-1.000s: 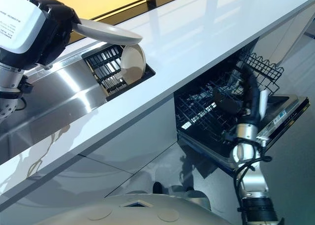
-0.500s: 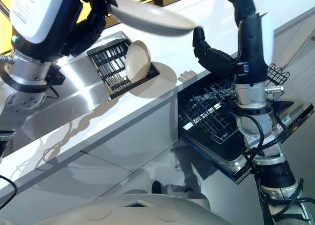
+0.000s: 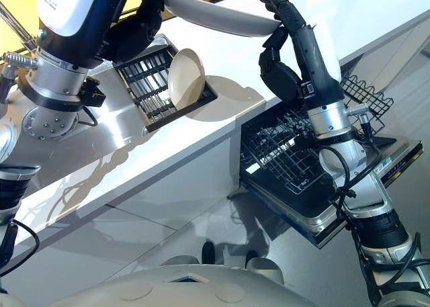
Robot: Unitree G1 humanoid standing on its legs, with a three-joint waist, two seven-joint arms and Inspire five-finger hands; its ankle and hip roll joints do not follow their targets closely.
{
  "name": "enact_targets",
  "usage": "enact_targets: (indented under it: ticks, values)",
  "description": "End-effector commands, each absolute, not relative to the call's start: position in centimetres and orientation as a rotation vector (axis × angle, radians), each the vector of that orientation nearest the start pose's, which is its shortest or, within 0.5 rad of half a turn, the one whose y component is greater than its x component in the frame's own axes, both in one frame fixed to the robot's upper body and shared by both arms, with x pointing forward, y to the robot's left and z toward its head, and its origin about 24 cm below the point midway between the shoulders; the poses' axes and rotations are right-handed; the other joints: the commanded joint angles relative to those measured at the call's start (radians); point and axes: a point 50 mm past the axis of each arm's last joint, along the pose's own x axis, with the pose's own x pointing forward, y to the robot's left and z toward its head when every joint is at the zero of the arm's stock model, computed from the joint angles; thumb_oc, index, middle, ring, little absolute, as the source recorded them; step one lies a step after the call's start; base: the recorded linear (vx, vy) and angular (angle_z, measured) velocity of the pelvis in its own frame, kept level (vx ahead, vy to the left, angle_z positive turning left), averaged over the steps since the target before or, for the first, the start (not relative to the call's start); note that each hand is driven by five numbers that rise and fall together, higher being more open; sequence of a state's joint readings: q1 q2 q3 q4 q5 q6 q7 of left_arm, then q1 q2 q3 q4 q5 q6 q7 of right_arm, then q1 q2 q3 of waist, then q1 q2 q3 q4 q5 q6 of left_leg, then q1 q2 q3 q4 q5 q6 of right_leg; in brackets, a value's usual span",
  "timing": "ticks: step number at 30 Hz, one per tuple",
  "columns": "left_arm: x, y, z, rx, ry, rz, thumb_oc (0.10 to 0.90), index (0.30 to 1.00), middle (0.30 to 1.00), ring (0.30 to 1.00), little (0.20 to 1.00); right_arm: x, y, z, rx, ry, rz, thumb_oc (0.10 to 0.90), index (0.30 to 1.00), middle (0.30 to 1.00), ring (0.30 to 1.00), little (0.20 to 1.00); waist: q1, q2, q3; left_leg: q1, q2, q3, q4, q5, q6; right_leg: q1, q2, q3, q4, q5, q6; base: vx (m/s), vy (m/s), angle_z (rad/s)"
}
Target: Pick up plates and place into dishwasher.
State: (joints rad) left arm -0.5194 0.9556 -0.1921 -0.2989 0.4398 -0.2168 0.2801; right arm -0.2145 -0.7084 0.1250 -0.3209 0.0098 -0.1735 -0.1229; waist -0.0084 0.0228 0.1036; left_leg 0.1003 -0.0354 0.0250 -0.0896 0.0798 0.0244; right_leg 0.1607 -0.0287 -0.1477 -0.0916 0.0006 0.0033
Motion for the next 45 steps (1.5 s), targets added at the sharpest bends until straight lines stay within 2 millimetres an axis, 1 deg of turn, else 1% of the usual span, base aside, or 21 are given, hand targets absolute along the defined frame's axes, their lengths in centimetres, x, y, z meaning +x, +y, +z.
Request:
enact_targets:
  ticks: [1,4,6,8,9,10,11,12,15,19,23,25,29,32,33,34,37,40,45]
  values:
    - [23.9,13.7,30.3,1.138,-1.402,-0.068,0.1,0.3,0.3,0.3,0.2,23.7,-14.3,26.2,-0.651,-1.083,0.31,0.8,0.9,0.9,0.9,0.9,-0.004,-0.019,-0.077,0.037,-0.007,0.056,0.002,-0.104,-0.027,-0.027,-0.004,0.004,0.01,0.022,0.083,0.0,0.0,0.0]
    - [24.2,13.8,30.1,1.154,-1.38,-0.057,0.1,0.3,0.3,0.3,0.2,23.9,-14.1,26.0,-0.665,-1.074,0.321,0.8,0.9,0.9,0.9,0.9,-0.002,-0.019,-0.077,0.039,-0.007,0.058,0.002,-0.105,-0.028,-0.026,-0.004,0.001,0.006,0.023,0.084,0.05,-0.001,-0.01]
    - [24.4,14.1,30.0,1.162,-1.36,-0.038,0.1,0.3,0.3,0.3,0.2,24.1,-14.4,26.0,-0.632,-1.049,0.318,0.8,0.9,0.9,0.9,0.9,0.0,-0.019,-0.078,0.04,-0.006,0.064,0.002,-0.105,-0.03,-0.026,-0.005,-0.004,0.005,0.024,0.085,0.01,-0.001,-0.02]
    - [25.0,14.9,29.6,1.182,-1.322,-0.006,0.1,0.3,0.3,0.3,0.2,24.6,-15.6,25.8,-0.615,-1.041,0.171,0.8,0.9,0.9,0.9,0.9,0.003,-0.017,-0.076,0.041,-0.005,0.07,0.002,-0.104,-0.032,-0.027,-0.006,-0.01,0.004,0.025,0.085,0.02,-0.005,-0.05]
    - [25.0,15.0,29.5,1.186,-1.315,-0.001,0.1,0.3,0.3,0.3,0.2,24.7,-15.9,25.7,-0.6,-1.04,0.143,0.8,0.9,0.9,0.9,0.9,0.003,-0.017,-0.076,0.042,-0.004,0.071,0.002,-0.104,-0.032,-0.027,-0.006,-0.011,0.004,0.025,0.086,0.02,-0.01,-0.04]
    - [25.2,15.7,29.0,1.204,-1.289,0.016,0.1,0.3,0.3,0.3,0.2,24.8,-17.3,25.6,-0.546,-1.048,0.016,0.8,0.9,0.9,0.9,0.9,0.005,-0.015,-0.076,0.043,-0.003,0.074,0.002,-0.105,-0.031,-0.027,-0.006,-0.015,0.004,0.025,0.087,0.02,-0.008,-0.04]
    - [25.2,15.8,29.0,1.206,-1.286,0.017,0.1,0.3,0.3,0.3,0.2,24.8,-17.5,25.5,-0.541,-1.048,0.002,0.8,0.9,0.9,0.9,0.9,0.005,-0.014,-0.076,0.043,-0.002,0.075,0.002,-0.105,-0.031,-0.027,-0.006,-0.015,0.004,0.025,0.087,0.03,-0.009,-0.09]
    - [25.3,16.3,28.6,1.219,-1.265,0.029,0.1,0.3,0.3,0.3,0.2,24.5,-18.6,25.4,-0.503,-1.075,-0.097,0.8,0.9,0.9,0.9,0.9,0.004,-0.012,-0.076,0.044,-0.001,0.077,0.002,-0.106,-0.03,-0.027,-0.006,-0.016,0.004,0.026,0.088,0.02,-0.001,-0.09]
    - [25.3,17.5,28.0,1.24,-1.216,0.058,0.1,0.3,0.3,0.3,0.2,23.4,-21.1,25.2,-0.396,-1.137,-0.301,0.8,0.9,0.9,0.9,0.9,0.001,-0.005,-0.074,0.045,-0.001,0.079,0.002,-0.109,-0.026,-0.029,-0.005,-0.012,0.004,0.025,0.089,0.03,0.01,-0.1]
    - [25.3,18.8,27.5,1.255,-1.175,0.083,0.1,0.3,0.3,0.3,0.2,22.8,-23.2,24.7,-0.373,-1.138,-0.478,0.8,0.9,0.9,0.9,0.9,-0.004,0.003,-0.077,0.047,-0.002,0.083,0.002,-0.112,-0.022,-0.031,-0.003,-0.004,0.004,0.024,0.089,0.02,0.017,-0.09]
    - [25.4,19.4,27.6,1.262,-1.157,0.093,0.1,0.3,0.3,0.3,0.2,23.1,-24.5,24.0,-0.368,-1.068,-0.557,0.8,0.9,0.9,0.9,0.9,-0.007,0.004,-0.078,0.049,-0.003,0.086,0.002,-0.113,-0.021,-0.03,-0.003,-0.003,0.005,0.025,0.089,0.02,0.01,-0.08]
    - [25.4,19.5,27.6,1.269,-1.15,0.095,0.1,0.3,0.3,0.3,0.2,23.3,-24.8,23.5,-0.37,-1.027,-0.543,0.8,0.9,0.9,0.9,0.9,-0.01,0.004,-0.078,0.05,-0.003,0.088,0.002,-0.112,-0.021,-0.03,-0.004,-0.003,0.006,0.026,0.09,0.02,0.005,-0.08]
    - [25.5,19.6,27.7,1.276,-1.147,0.1,0.1,0.3,0.3,0.3,0.2,24.1,-24.2,22.7,-0.468,-0.923,-0.364,0.8,0.9,0.9,0.9,0.9,-0.018,0.003,-0.076,0.051,-0.005,0.084,0.002,-0.111,-0.019,-0.033,-0.006,0.011,0.01,0.026,0.091,0.02,0.009,-0.05]
    - [25.3,19.7,27.9,1.28,-1.147,0.099,0.1,0.3,0.3,0.3,0.2,24.7,-23.6,21.6,-0.599,-0.784,-0.166,0.8,0.9,0.9,0.9,0.9,-0.025,-0.003,-0.077,0.05,-0.005,0.081,0.002,-0.111,-0.019,-0.035,-0.007,0.017,0.015,0.025,0.092,0.0,0.0,0.0]
    - [25.3,19.7,27.9,1.282,-1.147,0.099,0.1,0.3,0.3,0.3,0.2,24.9,-23.6,21.3,-0.635,-0.743,-0.135,0.8,0.9,0.9,0.9,0.9,-0.026,-0.005,-0.077,0.05,-0.006,0.08,0.002,-0.11,-0.019,-0.036,-0.007,0.018,0.016,0.024,0.092,0.0,0.0,0.0]
    - [25.3,19.8,28.0,1.287,-1.146,0.099,0.1,0.3,0.3,0.3,0.2,25.3,-23.7,20.3,-0.739,-0.629,-0.056,0.8,0.9,0.9,0.9,0.9,-0.03,-0.009,-0.079,0.05,-0.005,0.08,0.002,-0.11,-0.02,-0.037,-0.007,0.02,0.02,0.022,0.092,0.0,0.0,0.0]
    - [25.3,19.9,28.2,1.303,-1.145,0.105,0.1,0.3,0.3,0.3,0.2,25.8,-24.4,19.5,-0.891,-0.514,-0.037,0.8,0.9,0.9,0.9,0.9,-0.036,-0.015,-0.079,0.05,-0.003,0.079,0.002,-0.11,-0.021,-0.039,-0.005,0.024,0.028,0.018,0.09,0.0,-0.008,0.02]
    - [25.4,19.9,28.4,1.317,-1.145,0.115,0.1,0.3,0.3,0.3,0.2,26.2,-25.0,19.8,-0.979,-0.48,-0.064,0.8,0.9,0.9,0.9,0.9,-0.039,-0.019,-0.076,0.051,-0.001,0.077,0.002,-0.109,-0.022,-0.039,-0.002,0.028,0.035,0.016,0.088,0.0,0.0,0.0]
    - [25.4,19.8,28.3,1.32,-1.148,0.123,0.1,0.3,0.3,0.3,0.2,26.4,-24.3,20.7,-1.013,-0.509,-0.063,0.8,0.9,0.9,0.9,0.9,-0.036,-0.02,-0.071,0.052,0.0,0.071,0.002,-0.109,-0.022,-0.039,0.001,0.032,0.042,0.013,0.086,0.0,0.0,0.0]
